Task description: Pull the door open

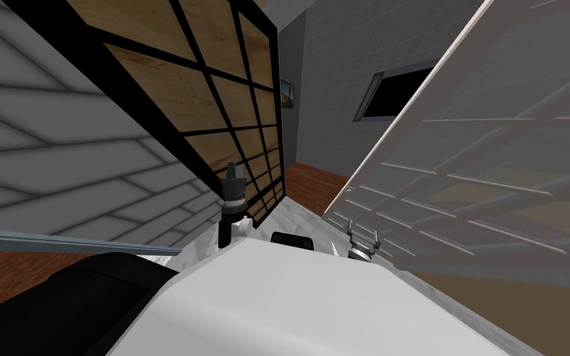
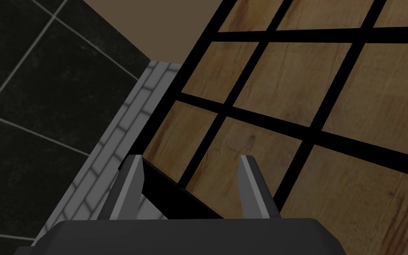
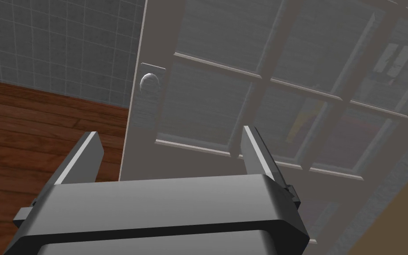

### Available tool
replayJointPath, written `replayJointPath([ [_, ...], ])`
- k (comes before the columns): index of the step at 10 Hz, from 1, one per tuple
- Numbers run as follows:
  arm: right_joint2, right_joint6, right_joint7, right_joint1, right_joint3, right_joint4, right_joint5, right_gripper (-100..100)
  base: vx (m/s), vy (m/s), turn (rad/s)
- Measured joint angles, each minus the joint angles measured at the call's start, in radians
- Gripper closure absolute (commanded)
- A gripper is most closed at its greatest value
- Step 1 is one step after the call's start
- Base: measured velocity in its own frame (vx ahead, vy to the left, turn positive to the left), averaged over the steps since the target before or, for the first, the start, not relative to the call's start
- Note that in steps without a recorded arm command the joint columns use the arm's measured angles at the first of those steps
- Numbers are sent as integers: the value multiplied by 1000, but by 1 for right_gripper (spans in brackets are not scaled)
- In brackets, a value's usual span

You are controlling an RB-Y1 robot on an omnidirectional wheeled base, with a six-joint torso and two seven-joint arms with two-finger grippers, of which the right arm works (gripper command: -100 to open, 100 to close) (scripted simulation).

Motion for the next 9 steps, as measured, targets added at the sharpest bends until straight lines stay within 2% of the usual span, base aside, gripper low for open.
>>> replayJointPath([
  [4,-5,-41,-81,4,7,77,-38,-100,120,-48,122],
  [6,-7,-51,-118,3,7,104,-59,-100,126,-31,108],
  [7,-8,-65,-143,-2,9,136,-70,-100,136,-38,121],
  [9,-9,-75,-176,5,10,154,-89,-100,120,-52,95],
])
